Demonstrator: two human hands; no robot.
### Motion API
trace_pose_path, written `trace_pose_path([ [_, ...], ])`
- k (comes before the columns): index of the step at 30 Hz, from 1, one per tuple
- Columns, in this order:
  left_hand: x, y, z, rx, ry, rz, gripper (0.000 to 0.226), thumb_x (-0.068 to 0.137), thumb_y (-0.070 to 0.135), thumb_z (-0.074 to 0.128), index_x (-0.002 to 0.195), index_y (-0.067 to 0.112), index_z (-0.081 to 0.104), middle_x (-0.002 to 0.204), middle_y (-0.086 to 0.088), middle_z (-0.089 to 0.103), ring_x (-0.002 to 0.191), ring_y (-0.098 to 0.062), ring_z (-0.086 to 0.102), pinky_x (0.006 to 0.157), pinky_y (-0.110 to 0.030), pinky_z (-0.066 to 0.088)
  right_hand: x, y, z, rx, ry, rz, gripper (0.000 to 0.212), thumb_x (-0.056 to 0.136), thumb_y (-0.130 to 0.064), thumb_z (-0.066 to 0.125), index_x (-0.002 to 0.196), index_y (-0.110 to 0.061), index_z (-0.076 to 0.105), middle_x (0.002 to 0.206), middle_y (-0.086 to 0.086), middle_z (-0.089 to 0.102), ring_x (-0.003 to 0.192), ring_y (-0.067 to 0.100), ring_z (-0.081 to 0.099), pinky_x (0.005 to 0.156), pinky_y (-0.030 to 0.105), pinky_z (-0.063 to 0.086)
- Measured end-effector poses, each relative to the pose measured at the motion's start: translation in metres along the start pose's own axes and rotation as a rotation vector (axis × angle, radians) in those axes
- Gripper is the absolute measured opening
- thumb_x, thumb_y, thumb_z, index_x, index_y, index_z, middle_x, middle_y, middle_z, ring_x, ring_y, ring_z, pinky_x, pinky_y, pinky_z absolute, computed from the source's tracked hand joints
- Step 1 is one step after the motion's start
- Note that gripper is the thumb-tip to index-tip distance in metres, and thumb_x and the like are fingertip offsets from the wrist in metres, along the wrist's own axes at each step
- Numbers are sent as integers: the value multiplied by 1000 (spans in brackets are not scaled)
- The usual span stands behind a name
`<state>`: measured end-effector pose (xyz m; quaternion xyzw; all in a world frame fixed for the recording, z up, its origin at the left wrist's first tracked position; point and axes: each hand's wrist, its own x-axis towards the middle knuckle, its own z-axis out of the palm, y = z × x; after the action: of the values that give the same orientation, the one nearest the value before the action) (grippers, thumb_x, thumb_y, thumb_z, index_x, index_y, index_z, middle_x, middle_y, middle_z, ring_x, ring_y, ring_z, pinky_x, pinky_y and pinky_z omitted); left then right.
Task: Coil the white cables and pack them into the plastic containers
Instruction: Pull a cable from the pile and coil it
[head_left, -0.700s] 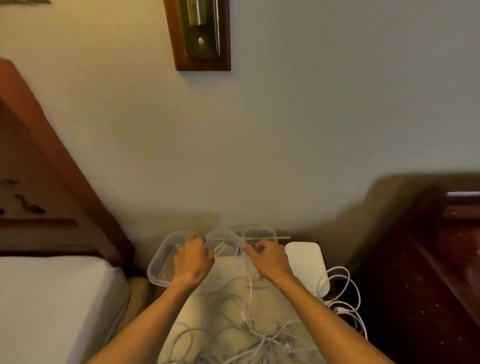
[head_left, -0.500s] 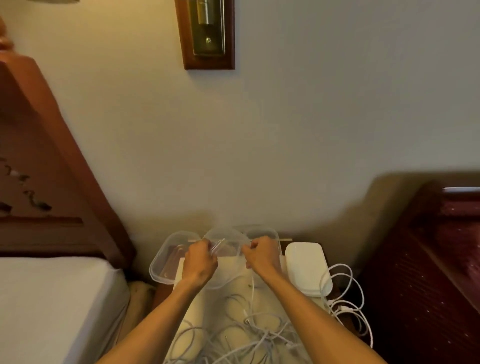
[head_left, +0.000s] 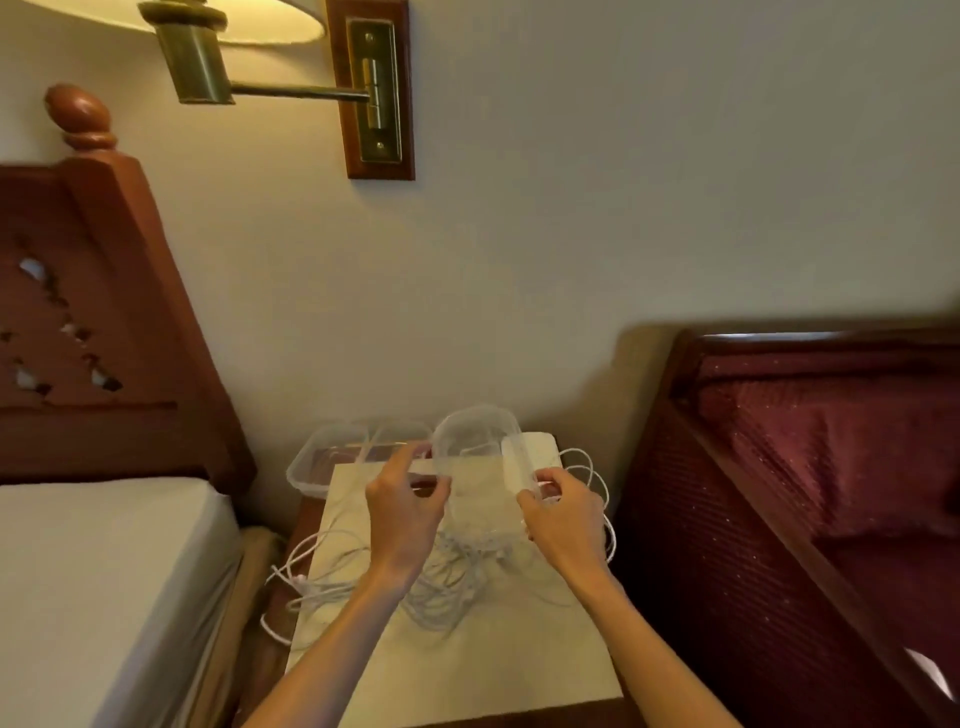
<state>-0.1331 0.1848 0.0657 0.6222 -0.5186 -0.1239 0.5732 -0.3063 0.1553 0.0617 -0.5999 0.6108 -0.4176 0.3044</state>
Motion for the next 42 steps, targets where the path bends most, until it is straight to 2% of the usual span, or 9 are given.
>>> trace_pose_path([
  [3, -58, 5, 9, 9, -32, -37, 36, 78, 10, 80, 110, 19, 68, 98, 15, 67, 78, 14, 61, 70, 0, 45, -42, 31, -27, -103, -18, -29, 8, 81, -24, 60, 79, -22, 68, 68, -9, 65, 61, 9, 59, 58, 30, 47],
  [6, -101, -3, 20, -18, -105, -114, 29, 75, 9, 81, 101, 17, 72, 93, 12, 70, 83, 3, 66, 71, -2, 45, -77, 67, -47, -263, -40, 60, 18, 80, -27, 58, 68, -15, 63, 56, -3, 61, 50, 10, 56, 48, 31, 42],
  [10, -141, -14, 38, -22, -233, -212, 22, 78, 6, 78, 95, 17, 72, 87, 13, 70, 76, 4, 66, 66, -5, 46, -107, 106, -59, -303, -126, 171, 11, 77, -20, 58, 70, -13, 62, 60, 1, 62, 55, 13, 57, 58, 35, 47],
  [16, -170, -32, 59, 12, -342, -262, 23, 74, 3, 78, 86, 21, 69, 81, 7, 69, 64, 0, 67, 61, -28, 58, -120, 134, -71, -349, -214, 250, 11, 84, -26, 63, 86, -20, 71, 77, -3, 68, 67, 12, 64, 60, 23, 50],
  [20, -173, -39, 70, 73, -398, -265, 21, 73, 8, 80, 82, 24, 68, 76, 10, 70, 58, 0, 66, 62, -28, 57, -118, 144, -73, -379, -238, 270, 13, 88, -20, 60, 80, -14, 68, 71, -3, 62, 57, 6, 56, 47, 17, 41],
  [27, -164, -49, 85, 90, -452, -302, 17, 75, 18, 81, 88, 20, 71, 82, 5, 72, 62, -4, 67, 67, -33, 58, -103, 155, -68, -448, -230, 298, 24, 89, -18, 55, 66, -20, 56, 74, -1, 62, 59, 10, 57, 50, 20, 44],
  [33, -144, -54, 87, 250, -391, -64, 12, 92, 23, 62, 101, 19, 69, 110, 7, 64, 79, -4, 63, 76, -22, 50, -92, 163, -65, -467, -194, 296, 22, 93, -17, 55, 72, -20, 60, 79, -1, 64, 68, 11, 64, 59, 23, 55],
  [38, -121, -66, 97, 424, -606, 63, 48, 97, 6, 43, 143, 18, 45, 150, 2, 41, 138, -20, 39, 110, -30, 35, -90, 167, -64, -488, -211, 299, 16, 94, -24, 55, 84, -19, 67, 80, -5, 65, 69, 7, 64, 62, 23, 57],
  [42, -103, -78, 101, 454, -691, 99, 38, 99, 8, 44, 136, 14, 52, 138, -2, 50, 126, -21, 49, 101, -28, 39, -91, 169, -63, -489, -190, 288, 20, 94, -26, 54, 79, -19, 65, 76, -5, 64, 64, 7, 63, 59, 26, 56],
])
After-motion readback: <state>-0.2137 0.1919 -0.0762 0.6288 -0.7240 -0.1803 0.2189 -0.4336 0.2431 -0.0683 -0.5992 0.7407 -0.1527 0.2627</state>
